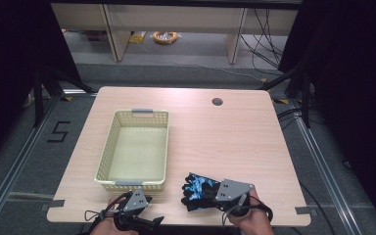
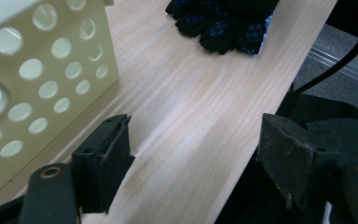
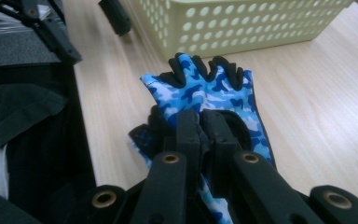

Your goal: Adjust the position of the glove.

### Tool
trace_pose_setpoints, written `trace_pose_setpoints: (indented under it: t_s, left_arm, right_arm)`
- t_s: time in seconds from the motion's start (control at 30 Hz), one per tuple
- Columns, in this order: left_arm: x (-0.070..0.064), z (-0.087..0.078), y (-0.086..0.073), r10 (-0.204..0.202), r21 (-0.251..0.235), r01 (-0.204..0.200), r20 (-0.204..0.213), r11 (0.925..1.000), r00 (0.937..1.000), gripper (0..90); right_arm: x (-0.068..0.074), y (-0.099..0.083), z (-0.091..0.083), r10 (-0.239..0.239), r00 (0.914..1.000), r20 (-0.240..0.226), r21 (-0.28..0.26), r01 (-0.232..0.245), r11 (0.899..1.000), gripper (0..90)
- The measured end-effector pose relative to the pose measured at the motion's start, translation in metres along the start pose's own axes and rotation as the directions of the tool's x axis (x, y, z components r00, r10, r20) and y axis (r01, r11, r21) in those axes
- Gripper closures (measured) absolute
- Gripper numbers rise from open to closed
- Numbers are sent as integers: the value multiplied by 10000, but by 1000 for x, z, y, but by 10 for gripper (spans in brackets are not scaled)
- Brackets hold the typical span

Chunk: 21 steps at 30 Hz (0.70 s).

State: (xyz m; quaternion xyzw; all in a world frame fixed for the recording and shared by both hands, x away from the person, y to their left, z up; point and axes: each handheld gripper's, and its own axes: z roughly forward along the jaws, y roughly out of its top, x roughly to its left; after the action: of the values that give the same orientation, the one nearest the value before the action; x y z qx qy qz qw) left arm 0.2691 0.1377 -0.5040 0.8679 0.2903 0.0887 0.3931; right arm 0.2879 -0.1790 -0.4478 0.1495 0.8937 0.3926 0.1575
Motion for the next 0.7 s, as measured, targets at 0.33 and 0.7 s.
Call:
trace_pose_setpoints:
  t_s: [0.33, 0.7]
  left_arm:
    - [-1, 1, -1, -41, 3, 41, -36, 10000, 10000, 248]
    - [-1, 1, 0, 207, 88, -207, 58, 9997, 9998, 248]
  right_arm:
    - [12, -7, 3, -60, 9997, -243, 301, 67, 9995, 866]
    - [17, -11, 14, -602, 9976, -330, 791, 627, 9949, 861]
